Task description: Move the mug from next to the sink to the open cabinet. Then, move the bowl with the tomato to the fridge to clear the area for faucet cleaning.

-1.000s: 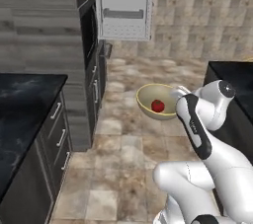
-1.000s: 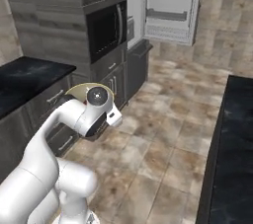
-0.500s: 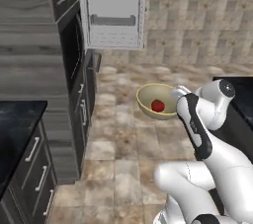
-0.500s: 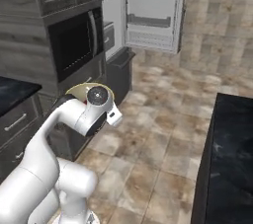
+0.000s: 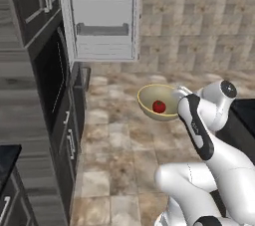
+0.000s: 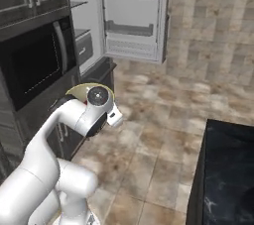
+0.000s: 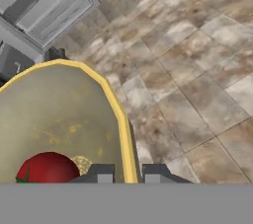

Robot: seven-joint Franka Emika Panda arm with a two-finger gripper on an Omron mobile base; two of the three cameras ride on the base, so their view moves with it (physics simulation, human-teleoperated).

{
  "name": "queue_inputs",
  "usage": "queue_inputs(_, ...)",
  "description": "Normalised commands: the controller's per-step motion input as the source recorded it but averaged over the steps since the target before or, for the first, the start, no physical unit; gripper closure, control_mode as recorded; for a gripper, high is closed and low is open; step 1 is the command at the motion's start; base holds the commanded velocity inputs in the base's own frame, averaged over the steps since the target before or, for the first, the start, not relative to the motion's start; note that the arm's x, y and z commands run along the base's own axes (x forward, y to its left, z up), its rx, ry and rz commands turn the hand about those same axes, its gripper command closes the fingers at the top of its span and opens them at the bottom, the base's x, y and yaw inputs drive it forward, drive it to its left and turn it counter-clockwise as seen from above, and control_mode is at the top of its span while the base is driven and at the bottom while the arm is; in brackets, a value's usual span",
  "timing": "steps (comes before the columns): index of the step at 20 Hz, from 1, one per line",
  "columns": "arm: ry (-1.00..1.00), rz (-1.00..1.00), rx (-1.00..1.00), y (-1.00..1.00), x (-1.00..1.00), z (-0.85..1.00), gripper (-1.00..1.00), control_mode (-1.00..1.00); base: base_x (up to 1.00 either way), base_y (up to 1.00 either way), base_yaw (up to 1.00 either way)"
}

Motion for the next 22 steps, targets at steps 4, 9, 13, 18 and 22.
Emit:
queue_inputs(4, 0.0, 0.0, 0.0, 0.0, 0.0, 0.0, 1.0, 1.0, 1.0, 0.01, -0.15)
queue_inputs(9, 0.0, 0.0, 0.0, 0.0, 0.0, 0.0, 1.0, 1.0, 1.0, 0.08, -0.14)
queue_inputs(13, 0.0, 0.0, 0.0, 0.0, 0.0, 0.0, 1.0, 1.0, 1.0, 0.22, -0.02)
queue_inputs(18, 0.0, 0.0, 0.0, 0.0, 0.0, 0.0, 1.0, 1.0, 1.0, 0.29, 0.14)
queue_inputs(22, 0.0, 0.0, 0.0, 0.0, 0.0, 0.0, 1.0, 1.0, 1.0, 0.24, 0.42)
